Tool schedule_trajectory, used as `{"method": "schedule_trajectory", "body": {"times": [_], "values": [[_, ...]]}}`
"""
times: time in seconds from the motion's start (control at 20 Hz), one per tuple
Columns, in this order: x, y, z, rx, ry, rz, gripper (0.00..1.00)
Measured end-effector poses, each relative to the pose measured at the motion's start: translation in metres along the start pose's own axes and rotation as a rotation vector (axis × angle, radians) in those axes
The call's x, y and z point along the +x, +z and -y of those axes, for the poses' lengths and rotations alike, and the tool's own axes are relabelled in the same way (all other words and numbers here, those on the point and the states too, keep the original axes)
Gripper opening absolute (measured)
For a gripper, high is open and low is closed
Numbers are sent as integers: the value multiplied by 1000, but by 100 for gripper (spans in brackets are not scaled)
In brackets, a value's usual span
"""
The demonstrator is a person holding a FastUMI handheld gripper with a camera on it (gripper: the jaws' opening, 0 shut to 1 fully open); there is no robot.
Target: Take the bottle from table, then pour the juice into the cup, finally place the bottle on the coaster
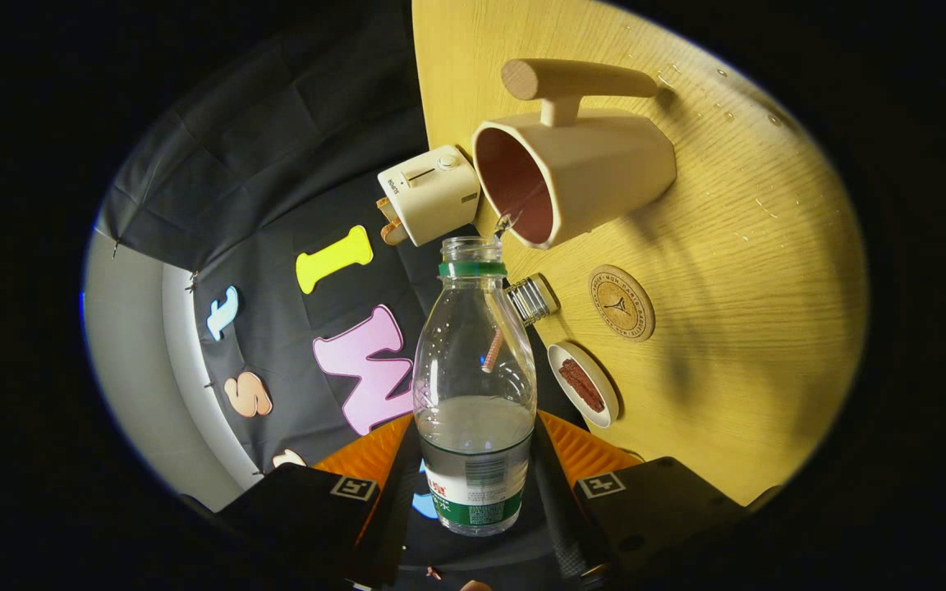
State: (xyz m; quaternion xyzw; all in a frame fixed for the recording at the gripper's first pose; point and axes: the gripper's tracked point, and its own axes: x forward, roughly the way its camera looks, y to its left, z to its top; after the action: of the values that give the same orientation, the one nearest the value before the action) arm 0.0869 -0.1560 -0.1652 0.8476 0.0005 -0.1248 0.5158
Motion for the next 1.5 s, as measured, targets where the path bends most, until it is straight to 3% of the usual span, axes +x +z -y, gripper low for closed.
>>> {"method": "schedule_trajectory", "body": {"times": [0.75,1.5], "values": [[1,0,-43,173,58,37,73],[4,9,-52,178,71,74,73]]}}
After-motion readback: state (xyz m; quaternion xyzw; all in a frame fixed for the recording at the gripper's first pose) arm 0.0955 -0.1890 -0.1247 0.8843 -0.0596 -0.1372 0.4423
